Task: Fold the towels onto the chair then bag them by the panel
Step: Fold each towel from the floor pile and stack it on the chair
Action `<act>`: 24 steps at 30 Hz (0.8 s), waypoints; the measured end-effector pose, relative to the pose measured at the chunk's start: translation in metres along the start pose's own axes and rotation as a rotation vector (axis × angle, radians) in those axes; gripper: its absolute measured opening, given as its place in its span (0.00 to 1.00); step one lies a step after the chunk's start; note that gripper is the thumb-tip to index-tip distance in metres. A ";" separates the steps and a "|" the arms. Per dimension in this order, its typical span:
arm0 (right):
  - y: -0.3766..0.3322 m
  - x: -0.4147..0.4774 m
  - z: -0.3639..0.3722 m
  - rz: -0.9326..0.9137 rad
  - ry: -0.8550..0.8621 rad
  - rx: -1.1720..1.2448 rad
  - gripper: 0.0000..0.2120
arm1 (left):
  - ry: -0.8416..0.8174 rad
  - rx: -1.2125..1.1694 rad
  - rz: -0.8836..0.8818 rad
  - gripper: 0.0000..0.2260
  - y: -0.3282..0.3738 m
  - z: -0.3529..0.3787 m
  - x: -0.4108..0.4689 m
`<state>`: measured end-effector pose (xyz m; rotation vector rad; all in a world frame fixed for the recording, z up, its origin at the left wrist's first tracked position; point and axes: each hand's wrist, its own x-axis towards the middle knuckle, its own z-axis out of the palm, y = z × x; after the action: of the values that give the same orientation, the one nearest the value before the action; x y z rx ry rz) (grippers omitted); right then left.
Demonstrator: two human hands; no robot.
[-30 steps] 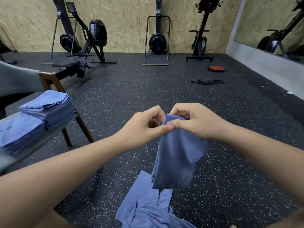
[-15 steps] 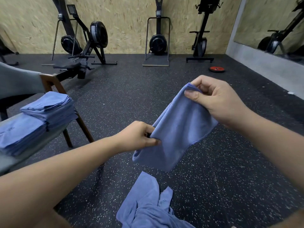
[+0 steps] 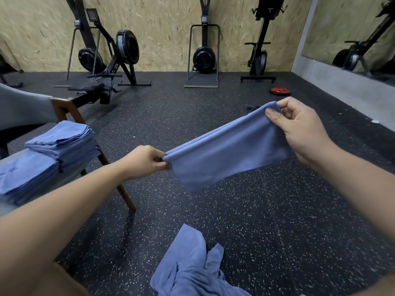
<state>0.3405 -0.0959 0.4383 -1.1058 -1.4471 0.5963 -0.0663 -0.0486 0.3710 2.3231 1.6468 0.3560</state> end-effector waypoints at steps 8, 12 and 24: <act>0.031 0.006 -0.005 0.083 0.035 -0.044 0.08 | 0.245 -0.196 -0.048 0.19 0.001 -0.026 -0.005; 0.040 0.005 -0.002 0.111 0.085 -0.085 0.08 | 0.310 -0.553 -0.023 0.13 0.009 -0.025 -0.007; 0.026 -0.007 0.016 0.010 0.211 -0.256 0.10 | 0.742 -0.683 -0.037 0.05 0.057 -0.019 -0.009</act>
<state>0.3323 -0.0878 0.4097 -1.3346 -1.3586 0.2942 -0.0252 -0.0739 0.4085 1.7063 1.4679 1.6271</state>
